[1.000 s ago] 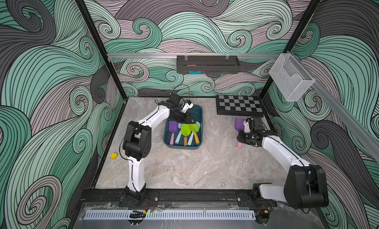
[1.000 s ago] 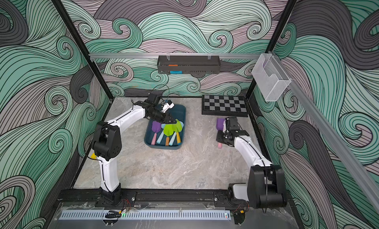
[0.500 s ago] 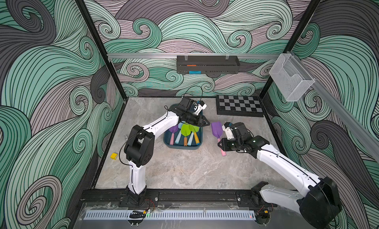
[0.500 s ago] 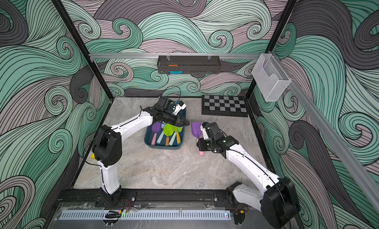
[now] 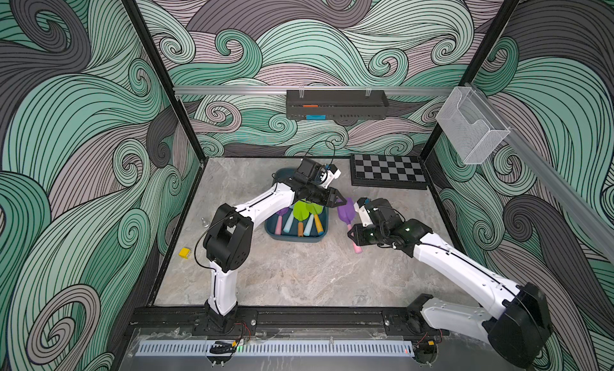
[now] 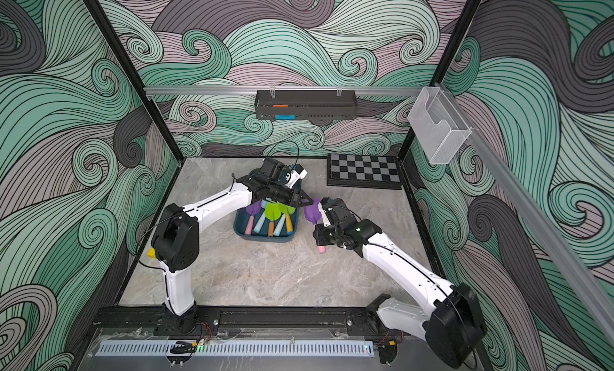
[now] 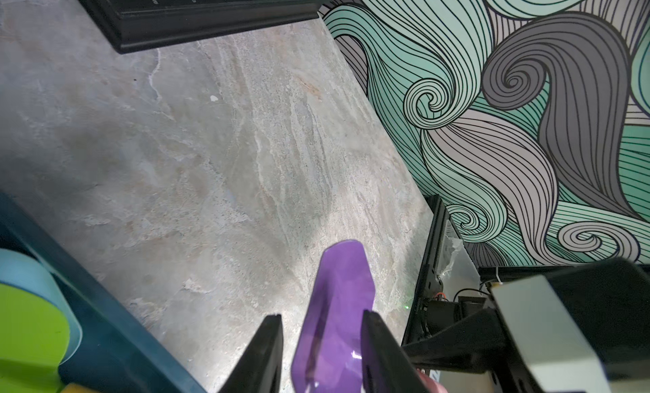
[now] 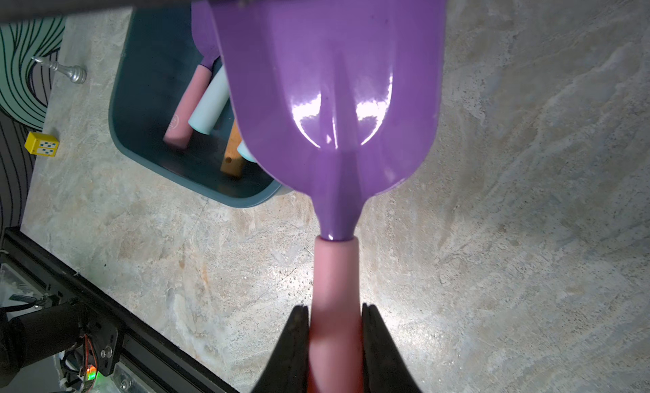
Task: Put the shovel into the storage box
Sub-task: Pick up the shovel from the center of the board.
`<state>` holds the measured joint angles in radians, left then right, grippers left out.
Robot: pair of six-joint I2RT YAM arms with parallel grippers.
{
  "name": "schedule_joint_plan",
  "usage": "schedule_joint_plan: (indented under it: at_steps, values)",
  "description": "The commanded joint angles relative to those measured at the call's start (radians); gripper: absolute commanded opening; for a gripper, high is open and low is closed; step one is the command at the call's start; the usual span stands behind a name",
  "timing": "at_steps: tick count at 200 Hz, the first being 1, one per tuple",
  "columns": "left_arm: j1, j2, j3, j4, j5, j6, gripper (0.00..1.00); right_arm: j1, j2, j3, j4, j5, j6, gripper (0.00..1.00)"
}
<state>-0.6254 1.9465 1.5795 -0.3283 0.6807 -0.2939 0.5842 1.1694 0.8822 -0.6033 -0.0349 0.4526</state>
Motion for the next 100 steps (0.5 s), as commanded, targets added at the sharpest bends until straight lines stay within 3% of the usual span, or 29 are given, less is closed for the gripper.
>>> schedule_joint_plan:
  at_steps: [1,12,38,63,80,100]
  values:
    - [-0.016,0.003,0.002,0.026,0.005,-0.012,0.38,0.006,0.006,0.025,0.037,0.012,0.001,0.0]
    - [-0.02,0.006,0.002,0.028,0.005,-0.015,0.34,0.006,0.006,0.026,0.044,0.014,0.003,0.0]
    - [-0.026,0.018,0.008,0.023,0.009,-0.018,0.11,0.007,0.006,0.028,0.059,0.016,0.005,0.0]
    - [-0.031,0.023,0.009,0.023,0.01,-0.02,0.0,0.01,0.003,0.021,0.074,0.019,0.006,0.0]
    - [-0.03,0.025,0.011,0.024,0.013,-0.021,0.0,0.015,-0.013,0.011,0.089,0.03,0.004,0.25]
    - [-0.026,0.025,0.019,0.022,0.014,-0.02,0.0,0.022,-0.069,-0.022,0.131,0.038,-0.007,0.46]
